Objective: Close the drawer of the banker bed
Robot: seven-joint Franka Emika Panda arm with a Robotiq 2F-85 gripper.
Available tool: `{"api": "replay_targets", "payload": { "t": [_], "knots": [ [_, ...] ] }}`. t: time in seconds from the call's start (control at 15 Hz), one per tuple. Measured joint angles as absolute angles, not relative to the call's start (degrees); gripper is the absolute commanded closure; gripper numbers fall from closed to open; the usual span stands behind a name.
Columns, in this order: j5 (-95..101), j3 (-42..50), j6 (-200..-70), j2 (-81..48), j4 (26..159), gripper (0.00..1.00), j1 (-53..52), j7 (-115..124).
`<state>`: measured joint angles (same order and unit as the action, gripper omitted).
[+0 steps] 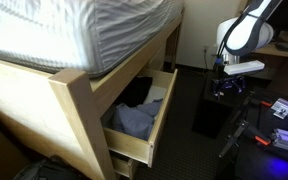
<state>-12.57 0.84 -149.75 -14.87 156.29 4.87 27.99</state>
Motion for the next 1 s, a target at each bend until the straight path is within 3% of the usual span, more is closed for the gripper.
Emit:
{"api": "replay_targets", "payload": {
  "t": [0.2,0.47,1.0],
  "knots": [
    [-18.0,2.0,-149.8,-24.8,152.8,0.0,5.6,25.7],
    [-18.0,2.4,-149.8,-24.4,152.4,0.0,4.5,25.9],
    [-55.0,-6.2,-151.6,-27.0,145.9,0.0,12.5,8.7]
  ]
}}
